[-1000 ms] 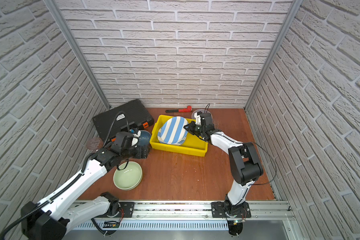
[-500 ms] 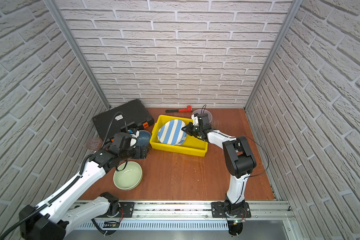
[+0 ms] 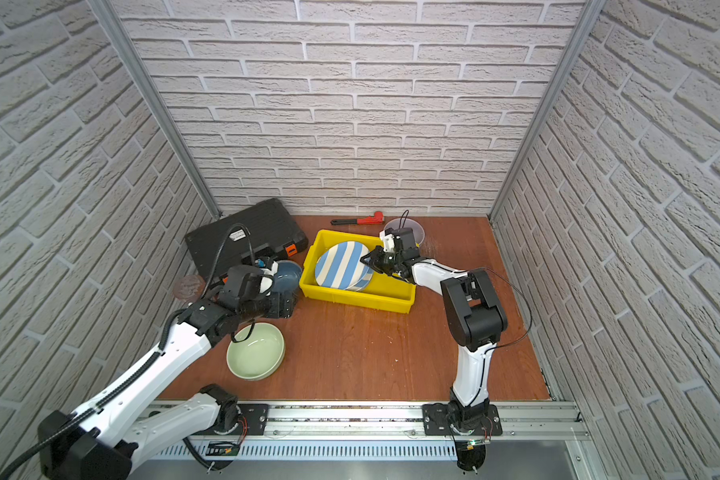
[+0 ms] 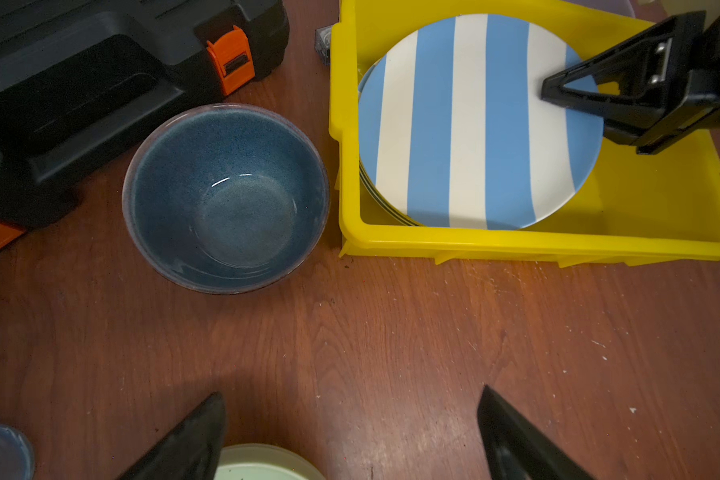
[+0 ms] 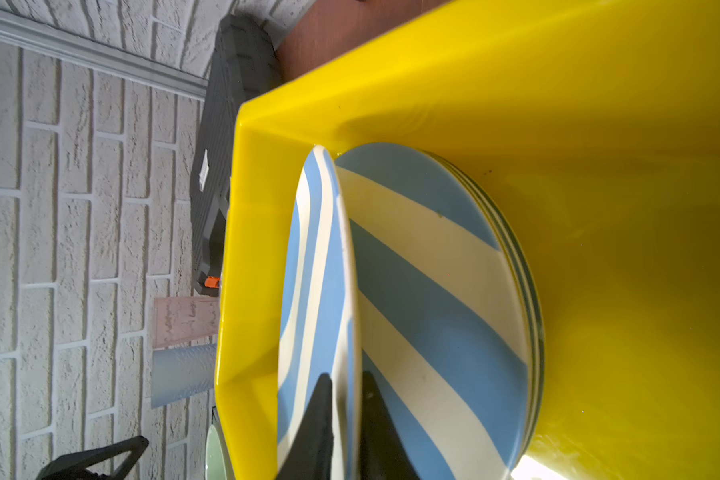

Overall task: Place the mixed dishes into the plastic bin
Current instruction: 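Carry the striped plate into the yellow bin and lower it onto the stack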

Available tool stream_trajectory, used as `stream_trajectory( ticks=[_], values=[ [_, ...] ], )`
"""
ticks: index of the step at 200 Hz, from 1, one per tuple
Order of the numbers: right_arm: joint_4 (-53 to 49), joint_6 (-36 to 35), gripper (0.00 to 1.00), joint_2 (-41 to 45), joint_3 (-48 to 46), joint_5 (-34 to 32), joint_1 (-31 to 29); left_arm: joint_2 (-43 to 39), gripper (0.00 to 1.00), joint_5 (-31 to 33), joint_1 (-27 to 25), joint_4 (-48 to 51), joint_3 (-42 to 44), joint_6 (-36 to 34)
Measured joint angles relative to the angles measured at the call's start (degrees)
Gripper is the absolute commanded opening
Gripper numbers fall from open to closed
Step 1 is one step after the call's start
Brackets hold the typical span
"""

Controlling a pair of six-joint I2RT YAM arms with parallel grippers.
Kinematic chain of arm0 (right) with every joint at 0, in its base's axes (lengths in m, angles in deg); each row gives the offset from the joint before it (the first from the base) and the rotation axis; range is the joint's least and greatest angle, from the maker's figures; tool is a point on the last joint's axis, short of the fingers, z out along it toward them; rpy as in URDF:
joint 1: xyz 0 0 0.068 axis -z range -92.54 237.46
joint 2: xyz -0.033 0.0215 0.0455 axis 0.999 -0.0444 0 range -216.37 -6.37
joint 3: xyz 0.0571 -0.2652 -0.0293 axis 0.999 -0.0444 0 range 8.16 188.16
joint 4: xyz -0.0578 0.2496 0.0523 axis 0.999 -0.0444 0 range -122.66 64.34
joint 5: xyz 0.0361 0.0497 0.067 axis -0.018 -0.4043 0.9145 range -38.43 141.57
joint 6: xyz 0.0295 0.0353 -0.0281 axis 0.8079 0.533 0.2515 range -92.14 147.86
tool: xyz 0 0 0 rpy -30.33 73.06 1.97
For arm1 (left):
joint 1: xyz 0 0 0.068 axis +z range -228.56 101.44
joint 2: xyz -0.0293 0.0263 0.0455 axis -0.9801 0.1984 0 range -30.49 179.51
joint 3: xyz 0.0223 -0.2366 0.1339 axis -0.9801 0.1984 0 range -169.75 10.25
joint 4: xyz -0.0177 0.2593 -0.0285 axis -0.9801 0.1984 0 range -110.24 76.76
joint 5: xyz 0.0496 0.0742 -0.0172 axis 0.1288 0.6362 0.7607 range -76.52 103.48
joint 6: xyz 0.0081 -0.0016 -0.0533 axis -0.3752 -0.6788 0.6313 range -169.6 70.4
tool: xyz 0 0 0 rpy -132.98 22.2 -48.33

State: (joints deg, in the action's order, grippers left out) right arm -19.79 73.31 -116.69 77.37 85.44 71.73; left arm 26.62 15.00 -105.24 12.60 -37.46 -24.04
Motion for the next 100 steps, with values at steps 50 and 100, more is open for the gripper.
stream_trajectory(
  ticks=[50,100],
  values=[
    [-9.97,-6.64,0.33,0.00,3.28,-3.93,-1.22,0.00,0.94,-0.04,0.00,-0.02,0.00,0.00],
    [-17.94,-12.17,0.40,0.00,6.80,-8.81,-2.69,0.20,0.95,-0.37,0.04,-0.09,0.00,0.02]
  ],
)
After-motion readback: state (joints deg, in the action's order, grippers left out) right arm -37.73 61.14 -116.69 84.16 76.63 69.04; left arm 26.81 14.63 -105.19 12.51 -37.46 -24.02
